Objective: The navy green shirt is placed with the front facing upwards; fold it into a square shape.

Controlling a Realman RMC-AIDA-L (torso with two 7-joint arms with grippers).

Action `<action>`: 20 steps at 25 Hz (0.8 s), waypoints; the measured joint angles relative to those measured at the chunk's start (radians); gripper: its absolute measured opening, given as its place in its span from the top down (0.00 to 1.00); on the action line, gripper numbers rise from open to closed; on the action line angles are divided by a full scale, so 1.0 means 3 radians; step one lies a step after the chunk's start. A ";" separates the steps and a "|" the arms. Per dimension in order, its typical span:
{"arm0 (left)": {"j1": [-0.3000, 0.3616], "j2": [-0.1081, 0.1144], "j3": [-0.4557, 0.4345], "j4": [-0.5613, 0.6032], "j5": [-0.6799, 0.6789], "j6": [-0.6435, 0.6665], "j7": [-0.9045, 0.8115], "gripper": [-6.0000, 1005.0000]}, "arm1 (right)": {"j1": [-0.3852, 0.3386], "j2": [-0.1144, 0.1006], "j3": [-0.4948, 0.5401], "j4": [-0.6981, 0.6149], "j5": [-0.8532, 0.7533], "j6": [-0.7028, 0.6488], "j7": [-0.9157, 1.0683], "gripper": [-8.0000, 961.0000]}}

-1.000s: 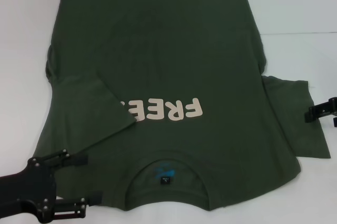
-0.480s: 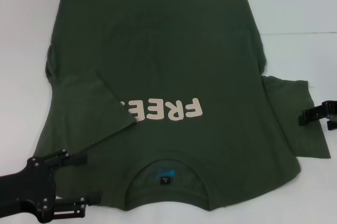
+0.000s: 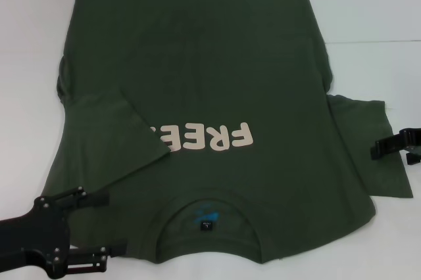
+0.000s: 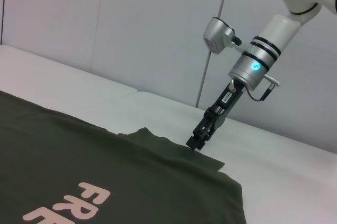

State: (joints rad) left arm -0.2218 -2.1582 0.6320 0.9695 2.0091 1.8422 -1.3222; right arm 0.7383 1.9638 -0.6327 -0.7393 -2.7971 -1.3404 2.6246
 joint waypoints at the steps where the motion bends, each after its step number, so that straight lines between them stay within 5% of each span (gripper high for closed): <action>1: 0.0000 0.0000 0.0000 0.0000 0.0002 0.0000 0.0000 0.09 | 0.0000 0.0000 0.0000 0.0000 -0.0004 0.0001 0.0000 0.05; 20: -0.0018 -0.0005 0.0000 0.0000 0.0022 -0.0005 0.0000 0.09 | -0.0005 0.0008 -0.0045 0.0040 -0.0009 0.0044 0.0000 0.05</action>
State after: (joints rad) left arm -0.2271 -2.1597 0.6319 0.9695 2.0158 1.8408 -1.3223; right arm 0.7368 1.9662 -0.6460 -0.7274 -2.7998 -1.3273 2.6246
